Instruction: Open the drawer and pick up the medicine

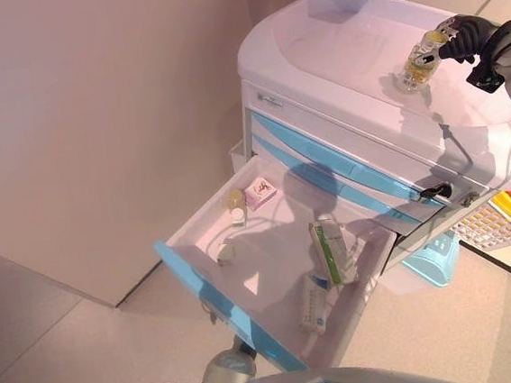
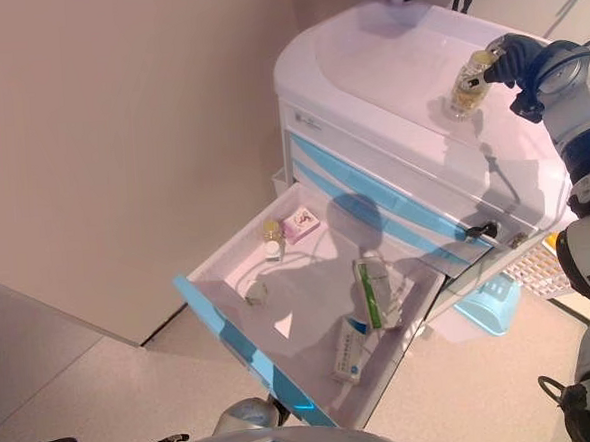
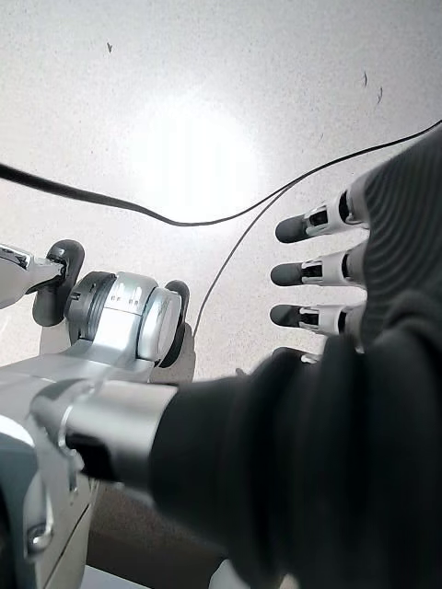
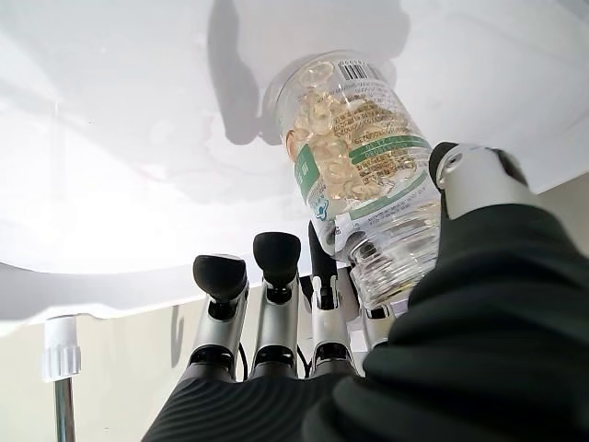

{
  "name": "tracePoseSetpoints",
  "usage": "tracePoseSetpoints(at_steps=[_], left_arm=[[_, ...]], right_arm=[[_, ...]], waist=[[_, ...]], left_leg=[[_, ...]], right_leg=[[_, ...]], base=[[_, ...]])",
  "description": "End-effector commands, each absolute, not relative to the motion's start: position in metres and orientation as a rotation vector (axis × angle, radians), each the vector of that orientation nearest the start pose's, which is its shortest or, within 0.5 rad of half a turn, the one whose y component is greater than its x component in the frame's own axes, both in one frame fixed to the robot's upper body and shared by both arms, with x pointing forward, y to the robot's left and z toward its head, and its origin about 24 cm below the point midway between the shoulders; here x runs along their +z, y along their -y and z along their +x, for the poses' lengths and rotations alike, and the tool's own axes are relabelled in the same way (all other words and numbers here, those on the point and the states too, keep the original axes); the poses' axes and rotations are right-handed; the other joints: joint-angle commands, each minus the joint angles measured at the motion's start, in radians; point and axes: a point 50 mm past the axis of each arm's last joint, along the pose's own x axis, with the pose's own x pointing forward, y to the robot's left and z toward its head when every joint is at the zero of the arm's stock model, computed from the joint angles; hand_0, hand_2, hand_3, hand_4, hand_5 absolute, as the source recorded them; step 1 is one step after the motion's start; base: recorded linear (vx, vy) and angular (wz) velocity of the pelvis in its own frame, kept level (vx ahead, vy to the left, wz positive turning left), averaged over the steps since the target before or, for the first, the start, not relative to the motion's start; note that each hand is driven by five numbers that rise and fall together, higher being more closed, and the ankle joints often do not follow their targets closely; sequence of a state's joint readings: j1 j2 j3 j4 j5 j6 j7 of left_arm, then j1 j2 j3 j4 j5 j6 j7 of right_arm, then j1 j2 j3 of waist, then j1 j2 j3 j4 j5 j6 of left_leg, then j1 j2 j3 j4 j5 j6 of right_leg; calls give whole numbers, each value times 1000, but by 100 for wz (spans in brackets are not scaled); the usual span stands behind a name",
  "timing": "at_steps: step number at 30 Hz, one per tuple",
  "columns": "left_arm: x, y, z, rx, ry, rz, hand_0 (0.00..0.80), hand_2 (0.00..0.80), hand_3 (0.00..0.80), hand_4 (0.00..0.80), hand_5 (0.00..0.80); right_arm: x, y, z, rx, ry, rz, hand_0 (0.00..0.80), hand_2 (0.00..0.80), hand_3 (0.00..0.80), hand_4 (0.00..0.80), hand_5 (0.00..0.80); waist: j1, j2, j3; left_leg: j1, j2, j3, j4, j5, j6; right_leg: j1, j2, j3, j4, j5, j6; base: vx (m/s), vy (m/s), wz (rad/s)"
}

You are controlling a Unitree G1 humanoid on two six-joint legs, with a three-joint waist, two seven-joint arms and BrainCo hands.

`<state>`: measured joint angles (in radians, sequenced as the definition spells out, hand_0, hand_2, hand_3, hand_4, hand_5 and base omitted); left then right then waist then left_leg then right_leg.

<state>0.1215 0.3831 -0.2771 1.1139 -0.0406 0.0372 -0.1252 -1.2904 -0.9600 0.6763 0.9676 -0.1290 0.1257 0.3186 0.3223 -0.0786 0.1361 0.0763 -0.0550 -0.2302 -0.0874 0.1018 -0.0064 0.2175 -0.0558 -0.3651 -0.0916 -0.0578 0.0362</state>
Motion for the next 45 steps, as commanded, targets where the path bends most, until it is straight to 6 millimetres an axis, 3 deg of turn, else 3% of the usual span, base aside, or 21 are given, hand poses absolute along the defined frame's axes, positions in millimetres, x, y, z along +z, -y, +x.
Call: tracePoseSetpoints(at_steps=[1, 14, 16, 21, 29, 39, 40, 42, 43, 44, 45], left_arm=[[-149, -287, 43, -81, -1350, 402, 0, 0, 0, 0, 0], [-149, -287, 43, -80, -1354, 405, 0, 0, 0, 0, 0], [-149, -287, 43, -80, -1354, 406, 0, 0, 0, 0, 0], [-149, -286, 43, -84, -1353, 408, 0, 0, 0, 0, 0], [-149, -287, 44, -86, -1353, 413, 0, 0, 0, 0, 0], [-149, -285, 45, -91, -1347, 413, 0, 0, 0, 0, 0], [-149, -285, 45, -92, -1347, 414, 0, 0, 0, 0, 0], [-149, -285, 46, -92, -1347, 414, 0, 0, 0, 0, 0], [-149, -285, 46, -94, -1348, 415, 0, 0, 0, 0, 0], [-150, -284, 46, -94, -1348, 415, 0, 0, 0, 0, 0], [-150, -284, 46, -95, -1348, 415, 0, 0, 0, 0, 0]], right_arm=[[317, 313, 374, -151, -125, -1320, 800, 800, 800, 800, 800], [302, 311, 377, -95, -162, -1344, 800, 800, 800, 800, 800], [300, 311, 377, -85, -174, -1342, 750, 750, 750, 750, 750], [291, 313, 377, -67, -207, -1340, 737, 737, 737, 737, 737], [281, 314, 378, -31, -236, -1341, 762, 762, 762, 762, 762], [272, 314, 378, -8, -246, -1345, 693, 693, 693, 693, 693], [271, 314, 378, -8, -247, -1344, 668, 668, 668, 668, 668], [270, 313, 378, -11, -248, -1345, 424, 424, 424, 424, 424], [270, 314, 378, -14, -247, -1346, 66, 66, 66, 66, 66], [270, 315, 378, -14, -247, -1343, 0, 0, 0, 0, 0], [271, 315, 378, -17, -246, -1341, 0, 0, 0, 0, 0]], waist=[[15, -46, -43], [13, -45, -42], [13, -45, -42], [13, -44, -42], [11, -43, -43], [7, -38, -38], [6, -38, -38], [6, -38, -39], [6, -37, -39], [5, -37, -40], [4, -37, -39]], left_leg=[[33, -35, 22, 4, -106, 15], [38, -34, 23, 1, -105, 14], [38, -34, 23, 1, -106, 13], [39, -34, 25, 0, -106, 13], [40, -34, 28, 0, -106, 12], [43, -34, 30, 0, -105, 12], [44, -34, 30, 0, -105, 12], [44, -34, 30, 0, -106, 12], [44, -34, 31, 0, -106, 12], [44, -34, 32, 0, -106, 11], [44, -33, 33, 0, -106, 11]], right_leg=[[-54, -42, 56, 52, 46, 50], [-55, -42, 58, 53, 45, 51], [-54, -42, 59, 52, 45, 51], [-52, -43, 59, 51, 45, 52], [-52, -44, 60, 50, 46, 54], [-53, -45, 63, 53, 45, 54], [-53, -45, 64, 53, 46, 54], [-52, -46, 63, 52, 46, 54], [-52, -46, 63, 52, 45, 54], [-52, -47, 63, 52, 45, 54], [-53, -47, 64, 53, 46, 55]], base=[[0, 0, 0], [0, 0, 0], [0, 0, 0], [0, 0, 0], [0, 0, 0], [0, 0, 0], [0, 0, 0], [0, 0, 0], [0, 0, 0], [0, 0, 0], [0, 0, 0]])
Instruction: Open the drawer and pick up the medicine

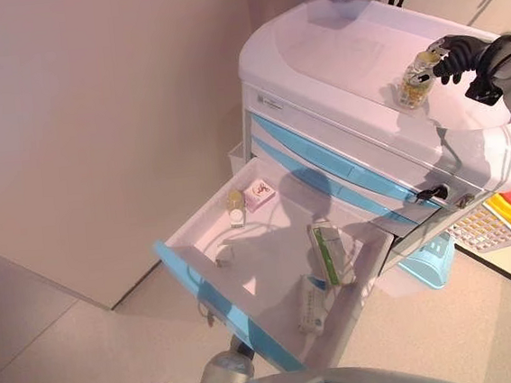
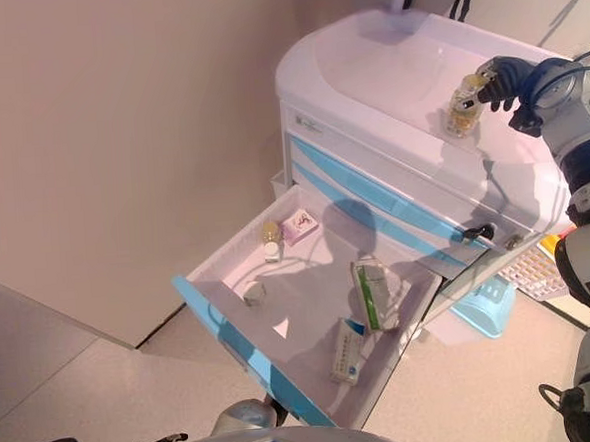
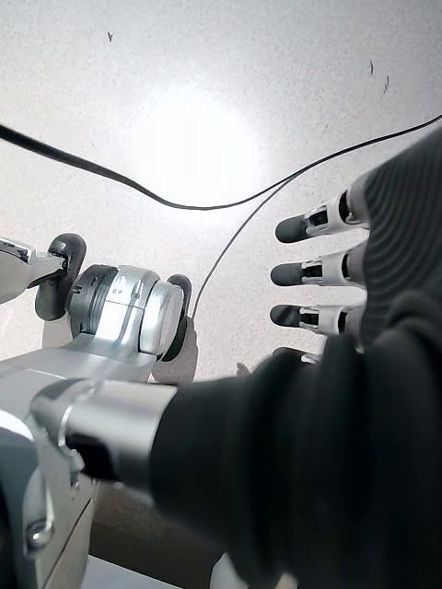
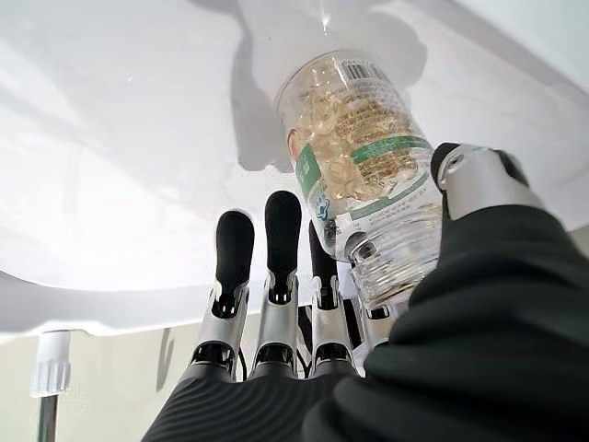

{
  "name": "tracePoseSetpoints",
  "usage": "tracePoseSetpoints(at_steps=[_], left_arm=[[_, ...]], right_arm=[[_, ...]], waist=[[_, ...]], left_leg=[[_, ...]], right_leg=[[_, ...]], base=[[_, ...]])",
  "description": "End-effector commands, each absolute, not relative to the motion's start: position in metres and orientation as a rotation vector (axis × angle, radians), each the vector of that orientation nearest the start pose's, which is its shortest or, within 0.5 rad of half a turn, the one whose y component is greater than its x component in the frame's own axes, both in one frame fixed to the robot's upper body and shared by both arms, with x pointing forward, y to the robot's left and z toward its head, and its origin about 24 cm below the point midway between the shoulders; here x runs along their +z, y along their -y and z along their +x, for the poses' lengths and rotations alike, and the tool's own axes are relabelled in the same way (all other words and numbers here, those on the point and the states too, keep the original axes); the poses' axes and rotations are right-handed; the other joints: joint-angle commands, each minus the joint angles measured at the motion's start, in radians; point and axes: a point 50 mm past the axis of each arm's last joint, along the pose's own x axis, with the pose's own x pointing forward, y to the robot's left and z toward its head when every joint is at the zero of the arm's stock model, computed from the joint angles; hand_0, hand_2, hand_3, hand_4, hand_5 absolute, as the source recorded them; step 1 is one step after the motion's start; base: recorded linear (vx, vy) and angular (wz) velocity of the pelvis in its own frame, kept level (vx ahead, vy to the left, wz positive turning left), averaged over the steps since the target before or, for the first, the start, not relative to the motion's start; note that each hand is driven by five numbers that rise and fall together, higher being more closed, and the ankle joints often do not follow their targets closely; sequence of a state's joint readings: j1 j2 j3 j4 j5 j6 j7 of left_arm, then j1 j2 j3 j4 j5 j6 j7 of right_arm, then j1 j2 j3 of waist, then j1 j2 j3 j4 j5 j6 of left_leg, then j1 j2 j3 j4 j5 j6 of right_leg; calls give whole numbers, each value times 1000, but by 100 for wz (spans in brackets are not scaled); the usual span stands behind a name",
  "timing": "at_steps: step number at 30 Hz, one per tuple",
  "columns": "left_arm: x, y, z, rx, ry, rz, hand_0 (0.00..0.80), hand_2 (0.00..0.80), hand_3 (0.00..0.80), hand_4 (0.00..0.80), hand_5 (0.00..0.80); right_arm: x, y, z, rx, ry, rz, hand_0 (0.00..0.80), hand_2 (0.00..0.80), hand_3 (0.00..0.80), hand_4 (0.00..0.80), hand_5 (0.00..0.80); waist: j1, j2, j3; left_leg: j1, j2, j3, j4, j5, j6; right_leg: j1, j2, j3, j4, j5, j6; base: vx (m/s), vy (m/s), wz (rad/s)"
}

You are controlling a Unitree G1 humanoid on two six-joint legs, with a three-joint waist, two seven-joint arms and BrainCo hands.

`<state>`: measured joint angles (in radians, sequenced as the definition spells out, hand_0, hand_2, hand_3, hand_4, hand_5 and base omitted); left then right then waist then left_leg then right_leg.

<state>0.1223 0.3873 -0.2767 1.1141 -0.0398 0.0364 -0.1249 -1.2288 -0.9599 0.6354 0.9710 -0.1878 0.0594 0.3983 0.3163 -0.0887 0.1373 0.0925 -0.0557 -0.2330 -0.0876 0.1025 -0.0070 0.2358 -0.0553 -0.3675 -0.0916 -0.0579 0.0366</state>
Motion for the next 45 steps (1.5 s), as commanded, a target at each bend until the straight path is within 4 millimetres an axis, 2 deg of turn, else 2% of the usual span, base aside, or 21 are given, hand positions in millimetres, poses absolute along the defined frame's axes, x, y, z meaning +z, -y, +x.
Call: tracePoseSetpoints(at_steps=[1, 11, 18, 24, 27, 33, 38, 40, 43, 44, 45], left_arm=[[-150, -284, 46, -95, -1349, 415, 0, 0, 0, 0, 0], [-150, -283, 44, -101, -1351, 412, 0, 0, 0, 0, 0], [-151, -281, 42, -113, -1352, 417, 0, 0, 0, 0, 0], [-153, -278, 37, -142, -1367, 431, 0, 0, 0, 0, 0], [-152, -278, 38, -164, -1373, 445, 0, 0, 0, 0, 0], [-152, -277, 43, -200, -1370, 469, 0, 0, 0, 0, 0], [-151, -276, 49, -283, -1347, 542, 0, 0, 0, 0, 0], [-150, -274, 57, -340, -1300, 607, 0, 0, 0, 0, 0], [-146, -271, 74, -379, -1222, 666, 0, 0, 0, 0, 0], [-142, -270, 88, -376, -1184, 673, 0, 0, 0, 0, 0], [-140, -270, 94, -372, -1164, 681, 0, 0, 0, 0, 0]], right_arm=[[271, 316, 377, -22, -245, -1340, 0, 0, 0, 0, 0], [288, 323, 374, -160, -145, -1324, 0, 0, 0, 0, 0], [313, 323, 369, -318, 48, -1277, 0, 0, 0, 0, 0], [337, 308, 362, -427, 314, -1123, 0, 0, 0, 0, 0], [338, 308, 359, -457, 323, -1097, 0, 0, 0, 0, 0], [320, 332, 351, -543, 203, -1154, 0, 0, 0, 0, 0], [297, 340, 340, -558, 266, -1087, 0, 0, 0, 0, 0], [278, 338, 334, -532, 299, -1040, 0, 0, 0, 0, 0], [238, 330, 321, -482, 309, -972, 0, 0, 0, 0, 0], [216, 321, 314, -449, 305, -927, 0, 0, 0, 0, 0], [206, 319, 311, -438, 295, -917, 0, 0, 0, 0, 0]], waist=[[10, -28, -41], [4, -24, -46], [0, -21, -42], [-16, -19, -47], [-34, -16, -50], [-90, -10, -53], [-156, 8, -47], [-186, 17, -40], [-232, 33, -29], [-260, 44, -22], [-268, 48, -19]], left_leg=[[28, -33, 36, 0, -107, 12], [33, -33, 39, 0, -109, 12], [37, -32, 45, 1, -112, 11], [43, -33, 60, 3, -121, 13], [46, -33, 77, 8, -131, 14], [54, -30, 142, 12, -147, 24], [56, -20, 208, 13, -158, 31], [55, -17, 231, 14, -164, 34], [52, -11, 265, 19, -172, 38], [50, -7, 282, 21, -175, 40], [48, -6, 291, 23, -176, 41]], right_leg=[[-71, -47, 66, 52, 46, 55], [-70, -46, 72, 50, 48, 56], [-69, -45, 80, 48, 50, 57], [-70, -47, 91, 45, 53, 62], [-76, -49, 108, 49, 52, 66], [-90, -51, 163, 45, 65, 78], [-110, -48, 215, 37, 81, 91], [-121, -47, 237, 34, 87, 97], [-141, -46, 270, 35, 94, 104], [-152, -44, 286, 36, 97, 106], [-157, -43, 294, 37, 98, 108]], base=[[0, 0, 0], [0, 0, 0], [0, 0, 0], [-2, -2, -1], [-37, -19, -2], [-51, -38, -20], [-44, -42, -44], [-58, -42, -49], [-59, -34, -61], [-58, -25, -58], [-63, -20, -64]])
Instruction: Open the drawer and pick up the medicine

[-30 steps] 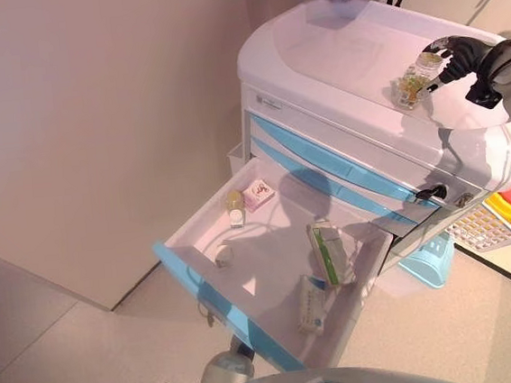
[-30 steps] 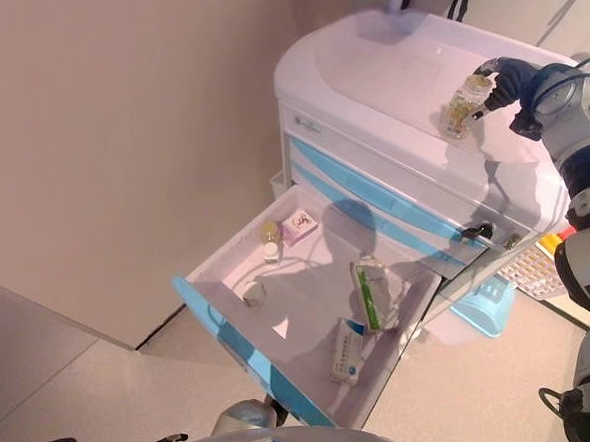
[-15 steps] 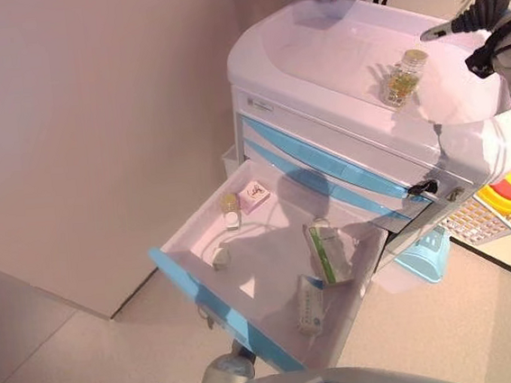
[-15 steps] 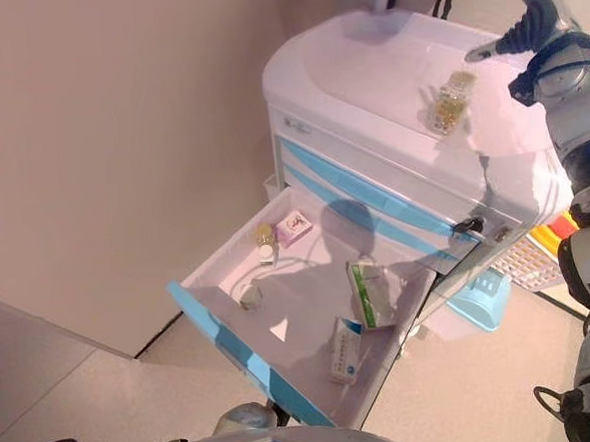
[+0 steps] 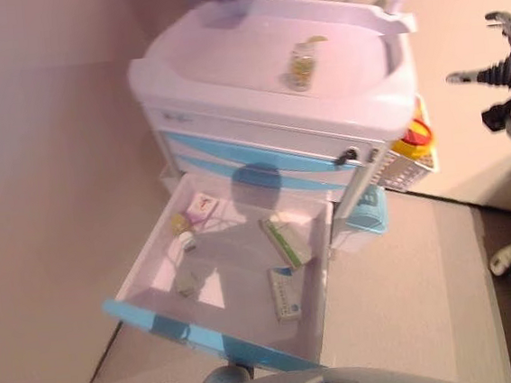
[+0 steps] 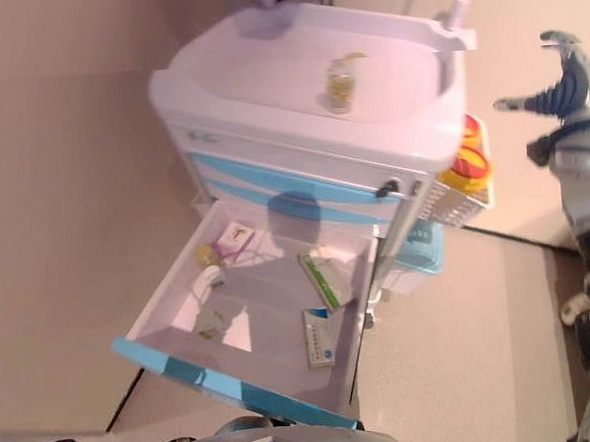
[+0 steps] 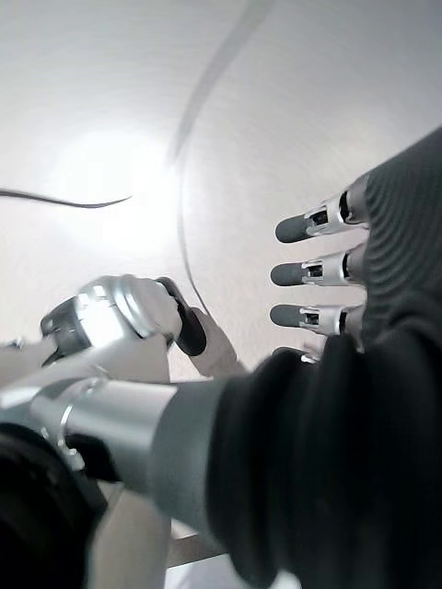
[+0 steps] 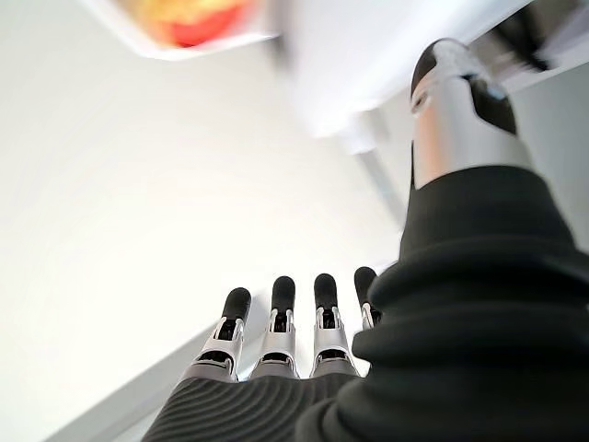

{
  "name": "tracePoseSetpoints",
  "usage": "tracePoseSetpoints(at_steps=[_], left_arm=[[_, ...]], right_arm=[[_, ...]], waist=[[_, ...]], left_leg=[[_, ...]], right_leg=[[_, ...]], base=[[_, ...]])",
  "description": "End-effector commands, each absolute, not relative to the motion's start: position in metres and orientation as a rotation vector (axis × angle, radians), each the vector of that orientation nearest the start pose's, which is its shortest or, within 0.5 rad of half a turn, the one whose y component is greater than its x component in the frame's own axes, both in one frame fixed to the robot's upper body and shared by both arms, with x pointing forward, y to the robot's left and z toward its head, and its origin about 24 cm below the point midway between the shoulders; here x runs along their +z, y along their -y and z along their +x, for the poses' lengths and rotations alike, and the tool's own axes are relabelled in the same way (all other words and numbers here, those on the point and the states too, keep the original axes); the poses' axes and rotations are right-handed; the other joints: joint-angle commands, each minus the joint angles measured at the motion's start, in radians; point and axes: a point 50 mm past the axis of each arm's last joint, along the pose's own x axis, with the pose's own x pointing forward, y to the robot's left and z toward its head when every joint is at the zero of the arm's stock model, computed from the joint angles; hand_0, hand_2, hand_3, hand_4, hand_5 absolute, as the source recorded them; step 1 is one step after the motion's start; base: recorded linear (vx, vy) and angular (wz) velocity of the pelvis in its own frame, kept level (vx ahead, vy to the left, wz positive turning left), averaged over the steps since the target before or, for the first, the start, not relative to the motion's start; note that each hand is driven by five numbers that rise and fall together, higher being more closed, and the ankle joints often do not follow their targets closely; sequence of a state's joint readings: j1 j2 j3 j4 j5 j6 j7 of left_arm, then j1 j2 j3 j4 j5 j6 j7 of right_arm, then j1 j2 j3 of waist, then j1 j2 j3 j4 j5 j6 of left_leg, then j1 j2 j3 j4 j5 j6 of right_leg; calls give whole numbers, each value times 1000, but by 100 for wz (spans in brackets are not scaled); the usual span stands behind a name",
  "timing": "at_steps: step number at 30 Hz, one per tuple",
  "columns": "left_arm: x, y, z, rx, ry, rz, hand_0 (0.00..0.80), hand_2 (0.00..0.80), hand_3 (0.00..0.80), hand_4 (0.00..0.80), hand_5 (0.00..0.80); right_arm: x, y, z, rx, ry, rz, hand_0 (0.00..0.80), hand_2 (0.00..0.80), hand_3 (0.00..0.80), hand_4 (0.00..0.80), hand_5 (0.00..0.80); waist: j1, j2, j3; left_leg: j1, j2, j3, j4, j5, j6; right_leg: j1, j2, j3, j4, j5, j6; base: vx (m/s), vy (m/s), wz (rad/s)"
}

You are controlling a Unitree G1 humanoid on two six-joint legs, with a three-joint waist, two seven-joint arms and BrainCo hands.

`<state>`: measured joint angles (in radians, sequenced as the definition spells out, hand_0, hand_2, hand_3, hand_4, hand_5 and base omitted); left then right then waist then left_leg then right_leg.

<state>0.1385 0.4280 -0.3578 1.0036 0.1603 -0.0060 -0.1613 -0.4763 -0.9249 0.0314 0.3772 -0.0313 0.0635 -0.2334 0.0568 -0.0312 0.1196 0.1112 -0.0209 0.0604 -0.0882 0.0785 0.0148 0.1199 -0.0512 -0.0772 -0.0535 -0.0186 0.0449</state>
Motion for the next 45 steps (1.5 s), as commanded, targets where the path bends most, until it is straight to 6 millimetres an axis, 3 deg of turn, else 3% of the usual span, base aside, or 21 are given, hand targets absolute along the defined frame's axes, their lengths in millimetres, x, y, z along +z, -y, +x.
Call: tracePoseSetpoints(at_steps=[1, 2, 4, 8, 13, 19, 23, 26, 31, 37, 41, 43, 45], left_arm=[[-137, -269, 101, -366, -1136, 686, 0, 0, 0, 0, 0], [-130, -269, 120, -339, -1082, 683, 0, 0, 0, 0, 0], [-118, -270, 143, -310, -998, 682, 0, 0, 0, 0, 0], [-82, -270, 194, -253, -817, 637, 0, 0, 0, 0, 0], [-32, -262, 250, -218, -607, 654, 0, 0, 0, 0, 0], [20, -264, 294, -186, -443, 678, 0, 0, 0, 0, 0], [57, -280, 313, -93, -343, 692, 0, 0, 0, 0, 0], [102, -299, 331, 25, -251, 698, 0, 0, 0, 0, 0], [190, -338, 348, 319, -71, 704, 0, 0, 0, 0, 0], [289, -354, 348, 756, 265, 634, 0, 0, 0, 0, 0], [317, -351, 344, 900, 422, 559, 0, 0, 0, 0, 0], [317, -349, 346, 887, 433, 533, 0, 0, 0, 0, 0], [303, -342, 353, 777, 395, 495, 0, 0, 0, 0, 0]], right_arm=[[195, 315, 308, -419, 286, -903, 0, 0, 0, 0, 0], [172, 307, 301, -376, 267, -878, 0, 0, 0, 0, 0], [147, 300, 295, -342, 226, -852, 0, 0, 0, 0, 0], [105, 289, 284, -266, 136, -829, 0, 0, 0, 0, 0], [77, 285, 281, -268, 63, -764, 0, 0, 0, 0, 0], [44, 281, 275, -279, -56, -697, 0, 0, 0, 0, 0], [13, 276, 262, -234, -172, -686, 0, 0, 0, 0, 0], [-5, 269, 252, -219, -221, -673, 0, 0, 0, 0, 0], [-12, 267, 246, -226, -231, -660, 0, 0, 0, 0, 0], [-17, 257, 246, -189, -212, -686, 0, 0, 0, 0, 0], [-19, 250, 248, -162, -208, -698, 0, 0, 0, 0, 0], [-20, 249, 249, -147, -210, -706, 0, 0, 0, 0, 0], [-23, 245, 250, -134, -221, -702, 0, 0, 0, 0, 0]], waist=[[-23, -4, 4], [-56, 8, 16], [-79, 20, 32], [-100, 33, 79], [-115, 37, 147], [-132, 43, 226], [-152, 42, 277], [-168, 39, 325], [-193, 31, 400], [-225, 16, 400], [-228, 9, 400], [-226, 9, 400], [-215, 11, 400]], left_leg=[[27, -40, 8, 29, -156, 21], [22, -38, 28, 36, -161, 22], [12, -38, 51, 50, -168, 25], [-28, -41, 75, 83, -174, 33], [-99, -43, 99, 144, -181, 40], [-211, -47, 120, 238, -193, 43], [-288, -43, 138, 319, -214, 49], [-371, -38, 147, 409, -233, 56], [-504, -23, 147, 530, -260, 69], [-632, -25, 138, 610, -284, 75], [-657, -25, 118, 631, -290, 74], [-650, -25, 110, 627, -290, 73], [-625, -27, 98, 602, -283, 69]], right_leg=[[-47, -46, 16, -1, 61, 101], [-58, -43, 36, -2, 65, 103], [-71, -40, 58, -2, 69, 104], [-114, -43, 80, 13, 77, 107], [-171, -50, 88, 49, 79, 103], [-246, -51, 95, 93, 73, 85], [-307, -55, 102, 144, 55, 70], [-388, -56, 107, 227, 33, 54], [-537, -32, 116, 378, -11, 34], [-682, 14, 142, 472, -39, 4], [-718, 39, 150, 521, -59, -11], [-716, 44, 153, 530, -65, -14], [-696, 45, 151, 525, -72, -14]], base=[[-55, -17, -78], [-58, -13, -80], [-58, -23, -88], [-114, -35, -89], [-115, -42, -33], [-69, -12, -12], [-31, 27, -6], [-63, 43, -10], [-66, 52, -5], [-29, 32, 1], [-13, 4, 6], [-7, -12, 10], [-8, -65, 7]])
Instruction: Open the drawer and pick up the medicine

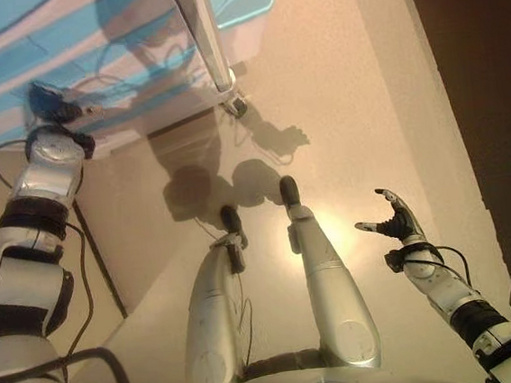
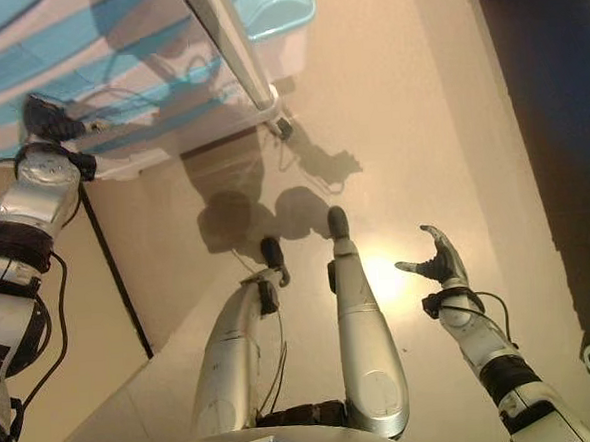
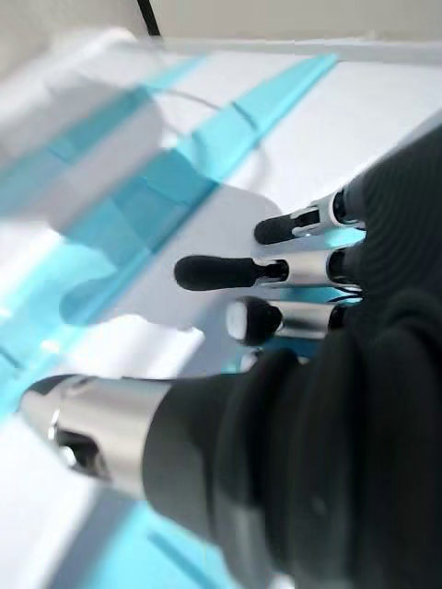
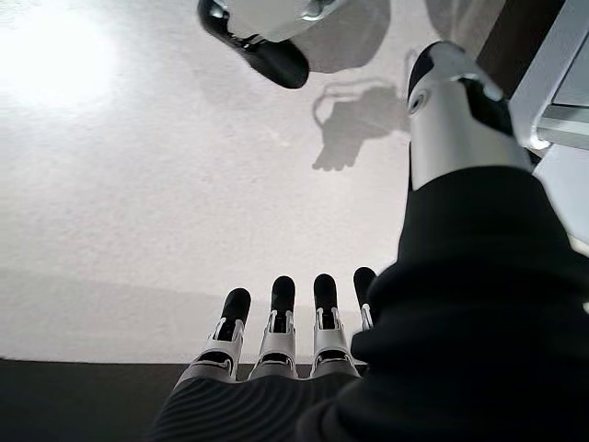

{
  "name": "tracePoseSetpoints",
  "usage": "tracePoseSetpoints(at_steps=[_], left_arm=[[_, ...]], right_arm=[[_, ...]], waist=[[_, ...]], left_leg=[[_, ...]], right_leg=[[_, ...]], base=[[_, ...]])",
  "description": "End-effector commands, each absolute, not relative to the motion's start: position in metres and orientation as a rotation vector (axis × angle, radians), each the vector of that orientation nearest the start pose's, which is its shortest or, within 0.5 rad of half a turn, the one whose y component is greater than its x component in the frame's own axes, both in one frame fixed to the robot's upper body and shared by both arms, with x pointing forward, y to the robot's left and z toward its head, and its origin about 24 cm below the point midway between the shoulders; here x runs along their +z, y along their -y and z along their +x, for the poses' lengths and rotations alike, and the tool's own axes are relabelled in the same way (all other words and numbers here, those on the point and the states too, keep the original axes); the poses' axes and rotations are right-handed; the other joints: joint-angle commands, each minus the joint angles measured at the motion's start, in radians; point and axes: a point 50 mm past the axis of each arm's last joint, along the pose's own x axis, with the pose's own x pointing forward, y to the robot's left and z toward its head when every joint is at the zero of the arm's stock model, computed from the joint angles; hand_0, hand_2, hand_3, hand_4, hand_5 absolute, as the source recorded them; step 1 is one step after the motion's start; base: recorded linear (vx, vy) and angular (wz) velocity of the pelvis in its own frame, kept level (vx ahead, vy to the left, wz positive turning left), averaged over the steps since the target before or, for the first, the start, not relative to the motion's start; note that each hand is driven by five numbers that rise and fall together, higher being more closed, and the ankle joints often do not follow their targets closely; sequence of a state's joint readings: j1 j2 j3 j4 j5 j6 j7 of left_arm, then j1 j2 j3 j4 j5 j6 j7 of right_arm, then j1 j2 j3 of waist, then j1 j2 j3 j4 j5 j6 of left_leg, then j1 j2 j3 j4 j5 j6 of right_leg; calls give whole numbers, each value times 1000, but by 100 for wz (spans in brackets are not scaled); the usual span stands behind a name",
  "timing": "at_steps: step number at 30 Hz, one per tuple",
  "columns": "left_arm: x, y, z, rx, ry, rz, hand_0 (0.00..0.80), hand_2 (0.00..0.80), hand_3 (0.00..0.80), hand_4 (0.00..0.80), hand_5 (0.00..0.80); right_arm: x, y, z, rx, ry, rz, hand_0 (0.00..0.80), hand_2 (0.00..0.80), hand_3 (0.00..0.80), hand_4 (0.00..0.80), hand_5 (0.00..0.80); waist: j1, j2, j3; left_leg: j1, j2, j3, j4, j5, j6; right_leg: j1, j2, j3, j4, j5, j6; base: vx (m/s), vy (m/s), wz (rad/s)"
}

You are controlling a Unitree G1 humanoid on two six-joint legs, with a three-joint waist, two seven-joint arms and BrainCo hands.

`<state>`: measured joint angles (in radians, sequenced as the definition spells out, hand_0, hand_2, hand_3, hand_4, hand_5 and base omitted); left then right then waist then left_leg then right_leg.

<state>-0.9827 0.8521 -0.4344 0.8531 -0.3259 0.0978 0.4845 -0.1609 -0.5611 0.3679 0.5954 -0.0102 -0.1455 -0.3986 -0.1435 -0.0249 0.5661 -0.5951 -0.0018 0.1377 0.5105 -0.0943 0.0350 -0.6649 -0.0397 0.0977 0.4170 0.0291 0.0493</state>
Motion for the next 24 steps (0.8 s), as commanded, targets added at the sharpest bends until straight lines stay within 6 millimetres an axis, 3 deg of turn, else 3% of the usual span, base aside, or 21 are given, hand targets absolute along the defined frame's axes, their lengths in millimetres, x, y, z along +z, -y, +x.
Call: tracePoseSetpoints(at_steps=[1, 5, 7, 9, 11, 12, 14, 15, 21, 24], left_arm=[[289, -338, 356, 701, 364, 485, 0, 0, 0, 0, 0], [224, -320, 360, 420, 257, 379, 0, 0, 0, 0, 0], [170, -306, 351, 269, 177, 322, 0, 0, 0, 0, 0], [116, -295, 332, 165, 91, 236, 0, 0, 0, 0, 0], [82, -290, 315, 91, 13, 190, 0, 0, 0, 0, 0], [52, -285, 297, 47, -56, 140, 0, 0, 0, 0, 0], [18, -279, 275, -4, -158, 74, 0, 0, 0, 0, 0], [-6, -278, 255, -31, -233, 72, 0, 0, 0, 0, 0], [-80, -277, 183, 103, -515, -104, 0, 0, 0, 0, 0], [-103, -273, 155, 130, -629, -111, 0, 0, 0, 0, 0]], right_arm=[[-25, 243, 250, -132, -230, -694, 0, 0, 0, 0, 0], [-32, 239, 248, -109, -258, -669, 0, 0, 0, 0, 0], [-41, 239, 243, -88, -317, -589, 0, 0, 0, 0, 0], [-52, 242, 234, -70, -381, -527, 0, 0, 0, 0, 0], [-63, 246, 223, -45, -444, -479, 0, 0, 0, 0, 0], [-72, 250, 214, -43, -497, -442, 0, 0, 0, 0, 0], [-83, 254, 201, -26, -575, -385, 0, 0, 0, 0, 0], [-92, 259, 189, -30, -630, -354, 0, 0, 0, 0, 0], [-121, 267, 144, -41, -846, -294, 0, 0, 0, 0, 0], [-131, 263, 127, -37, -924, -281, 0, 0, 0, 0, 0]], waist=[[-6, 7, -46], [24, 22, -46], [46, 33, -67], [68, 41, -99], [84, 45, -127], [98, 50, -151], [115, 53, -184], [129, 57, -212], [170, 59, -322], [177, 54, -368]], left_leg=[[101, -48, 13, -15, -104, 47], [185, -59, -22, -99, -71, 35], [231, -65, -46, -153, -50, 26], [285, -69, -69, -216, -26, 15], [322, -72, -84, -253, -12, 9], [352, -72, -96, -278, -3, 3], [386, -73, -110, -309, 7, -4], [416, -73, -120, -331, 12, -8], [517, -75, -160, -394, 23, -18], [549, -69, -164, -435, 37, -24]], right_leg=[[103, 33, -27, 50, -121, -16], [178, 23, -40, 7, -116, -10], [230, 10, -55, -37, -111, -5], [291, 0, -71, -87, -106, -2], [334, -9, -85, -122, -101, 1], [378, -14, -98, -150, -101, 0], [427, -18, -116, -188, -97, -4], [467, -20, -130, -211, -98, -7], [590, -23, -173, -282, -98, -19], [623, -16, -182, -317, -88, -18]], base=[[7, -88, 7], [4, -81, 18], [35, -67, 7], [70, -60, 20], [82, -43, 18], [95, -50, 21], [103, -56, 27], [105, -54, 30], [71, -35, 34], [19, -15, 33]])
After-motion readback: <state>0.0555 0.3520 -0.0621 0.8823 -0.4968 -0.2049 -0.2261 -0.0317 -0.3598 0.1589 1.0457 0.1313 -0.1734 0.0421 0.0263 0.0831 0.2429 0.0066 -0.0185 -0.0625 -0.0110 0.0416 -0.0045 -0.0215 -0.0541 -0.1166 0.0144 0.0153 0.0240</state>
